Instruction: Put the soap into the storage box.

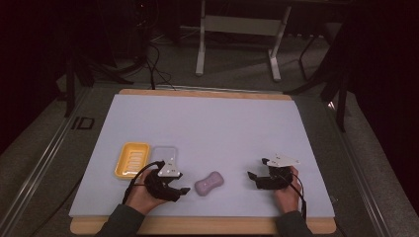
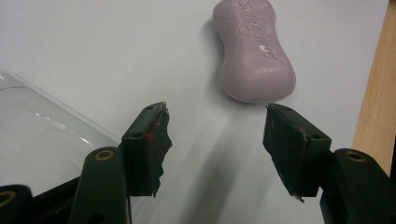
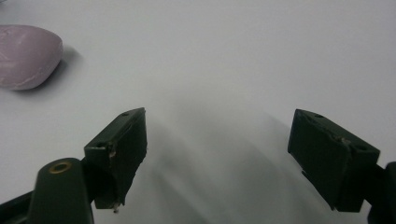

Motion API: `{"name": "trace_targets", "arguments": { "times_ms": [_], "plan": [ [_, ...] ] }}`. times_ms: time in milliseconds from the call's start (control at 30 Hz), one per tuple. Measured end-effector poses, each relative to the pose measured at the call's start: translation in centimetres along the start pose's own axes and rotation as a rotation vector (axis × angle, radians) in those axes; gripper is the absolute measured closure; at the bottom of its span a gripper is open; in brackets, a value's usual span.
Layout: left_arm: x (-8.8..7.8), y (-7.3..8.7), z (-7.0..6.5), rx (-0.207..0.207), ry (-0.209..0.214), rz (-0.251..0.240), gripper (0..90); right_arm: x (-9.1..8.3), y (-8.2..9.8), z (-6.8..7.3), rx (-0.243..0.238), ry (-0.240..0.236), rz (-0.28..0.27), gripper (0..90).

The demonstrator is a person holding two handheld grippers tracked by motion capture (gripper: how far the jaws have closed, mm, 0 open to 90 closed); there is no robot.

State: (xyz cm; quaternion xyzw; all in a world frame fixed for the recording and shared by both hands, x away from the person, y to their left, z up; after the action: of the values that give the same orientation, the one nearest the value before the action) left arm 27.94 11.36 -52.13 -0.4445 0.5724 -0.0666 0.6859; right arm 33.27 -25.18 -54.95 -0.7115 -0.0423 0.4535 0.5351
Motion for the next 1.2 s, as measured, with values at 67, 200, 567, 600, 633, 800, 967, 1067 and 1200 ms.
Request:
{"name": "trace_targets", "arguments": {
  "times_ms": [67,200,567,600,633,800,967,1067,1200],
  "plan": [
    [0.1,-0.2,0.0,-0.001,-0.015,0.019,40.7,0.0,0.0,0.0,-0.001,0.001,-0.001,19.1],
    [0.3,-0.6,-0.1,0.007,-0.042,0.037,40.7,0.0,0.0,0.0,0.000,0.004,0.000,19.1],
    [0.1,-2.3,-0.2,0.030,-0.048,0.080,40.1,0.0,0.0,0.1,-0.008,0.008,0.002,19.0],
    [0.1,-2.4,-0.2,0.030,-0.050,0.087,40.1,0.0,0.0,0.1,-0.007,0.008,0.002,19.0],
    [0.1,-2.6,-0.1,0.025,-0.046,0.090,40.1,0.0,0.0,0.1,-0.006,0.008,0.002,19.1],
    [0.1,-3.2,0.0,0.006,-0.043,0.116,40.2,-0.1,0.0,0.0,0.001,0.005,0.000,18.8],
    [0.3,-3.7,0.1,0.000,-0.036,0.126,40.1,-0.1,0.0,0.0,0.004,0.006,-0.007,18.7],
    [0.4,-4.1,0.0,-0.002,-0.018,0.136,40.1,-0.1,0.0,0.0,0.005,0.004,-0.008,18.5],
    [0.5,-4.7,-0.2,-0.001,-0.013,0.144,40.1,-0.1,0.0,0.0,0.000,0.003,-0.003,18.5]
  ]
}}
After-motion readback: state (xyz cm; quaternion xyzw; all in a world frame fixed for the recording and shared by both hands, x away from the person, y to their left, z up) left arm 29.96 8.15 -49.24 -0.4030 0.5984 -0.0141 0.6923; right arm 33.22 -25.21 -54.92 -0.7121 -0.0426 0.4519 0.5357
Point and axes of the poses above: each handheld gripper's, and its own axes: x roughly forward along the jaws, y roughly out of its underside, z roughly to its left, the point moved 2 cm from there along x, roughly forward along the jaws
